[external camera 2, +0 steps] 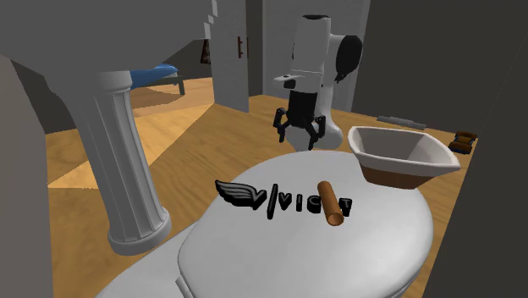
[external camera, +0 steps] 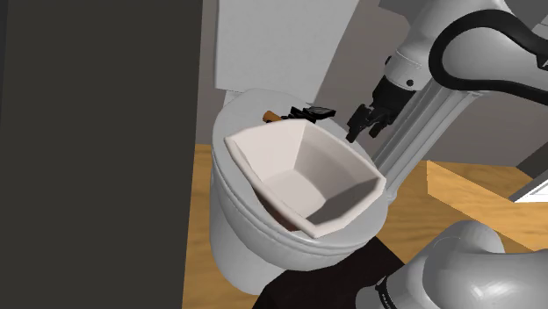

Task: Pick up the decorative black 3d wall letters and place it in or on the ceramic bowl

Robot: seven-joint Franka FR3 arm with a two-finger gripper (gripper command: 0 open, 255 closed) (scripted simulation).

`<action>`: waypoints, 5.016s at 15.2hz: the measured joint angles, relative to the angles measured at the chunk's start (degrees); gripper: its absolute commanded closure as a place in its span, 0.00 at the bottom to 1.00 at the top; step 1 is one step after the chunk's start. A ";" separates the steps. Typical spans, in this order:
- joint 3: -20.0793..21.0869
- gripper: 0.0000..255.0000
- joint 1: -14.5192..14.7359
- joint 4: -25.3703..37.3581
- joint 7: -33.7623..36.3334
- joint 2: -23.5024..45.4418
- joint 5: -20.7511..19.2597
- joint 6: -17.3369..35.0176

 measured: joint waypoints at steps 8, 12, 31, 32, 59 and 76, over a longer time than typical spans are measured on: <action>3.70 0.00 -3.70 12.61 14.47 16.65 2.87 0.58; 5.06 0.00 -5.81 22.59 23.99 27.91 3.83 -0.26; 5.02 0.00 -8.01 32.04 37.20 43.05 4.89 2.54; 5.02 0.00 -8.01 32.04 37.20 43.05 4.89 2.54; 4.99 1.00 -8.05 45.08 37.50 44.35 4.72 -9.20; 5.24 1.00 -7.76 66.21 38.30 50.11 4.19 -24.59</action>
